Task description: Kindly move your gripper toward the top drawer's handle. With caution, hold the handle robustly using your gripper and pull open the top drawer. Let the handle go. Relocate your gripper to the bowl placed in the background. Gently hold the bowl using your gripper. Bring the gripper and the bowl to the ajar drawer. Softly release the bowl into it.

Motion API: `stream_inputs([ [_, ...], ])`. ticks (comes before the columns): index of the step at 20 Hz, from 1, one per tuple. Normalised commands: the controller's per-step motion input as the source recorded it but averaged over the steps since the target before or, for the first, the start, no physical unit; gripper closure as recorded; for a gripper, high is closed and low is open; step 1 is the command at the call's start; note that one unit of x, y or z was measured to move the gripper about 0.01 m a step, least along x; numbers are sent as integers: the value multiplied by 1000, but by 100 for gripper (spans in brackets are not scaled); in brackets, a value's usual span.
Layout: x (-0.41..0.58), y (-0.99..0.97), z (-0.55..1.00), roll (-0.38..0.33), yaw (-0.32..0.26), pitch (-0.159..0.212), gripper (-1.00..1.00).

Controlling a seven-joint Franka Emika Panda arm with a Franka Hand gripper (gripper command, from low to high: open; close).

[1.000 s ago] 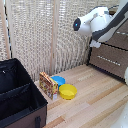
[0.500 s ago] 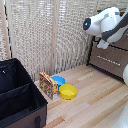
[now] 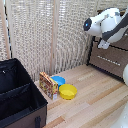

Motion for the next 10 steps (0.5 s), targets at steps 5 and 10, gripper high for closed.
stream_inputs([
  [5, -28, -231, 23, 57, -60, 0, 100],
  [10, 177, 249, -170, 87, -82, 0, 100],
])
